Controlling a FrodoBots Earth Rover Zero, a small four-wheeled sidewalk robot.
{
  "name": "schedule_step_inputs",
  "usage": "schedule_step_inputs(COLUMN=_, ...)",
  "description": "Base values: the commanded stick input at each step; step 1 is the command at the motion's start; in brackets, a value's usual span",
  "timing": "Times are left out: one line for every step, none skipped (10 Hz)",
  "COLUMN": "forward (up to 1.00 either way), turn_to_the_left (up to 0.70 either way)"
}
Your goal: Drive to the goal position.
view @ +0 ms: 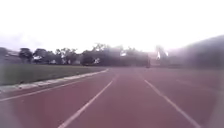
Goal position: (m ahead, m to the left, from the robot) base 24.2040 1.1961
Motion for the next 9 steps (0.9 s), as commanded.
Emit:
schedule_step_inputs(forward=0.7, turn_to_the_left=0.0)
schedule_step_inputs(forward=0.7, turn_to_the_left=0.0)
schedule_step_inputs(forward=0.7, turn_to_the_left=0.0)
schedule_step_inputs(forward=0.7, turn_to_the_left=0.0)
schedule_step_inputs(forward=0.7, turn_to_the_left=0.0)
schedule_step_inputs(forward=0.7, turn_to_the_left=0.0)
schedule_step_inputs(forward=0.7, turn_to_the_left=0.0)
schedule_step_inputs(forward=0.7, turn_to_the_left=-0.01)
schedule_step_inputs(forward=0.7, turn_to_the_left=-0.02)
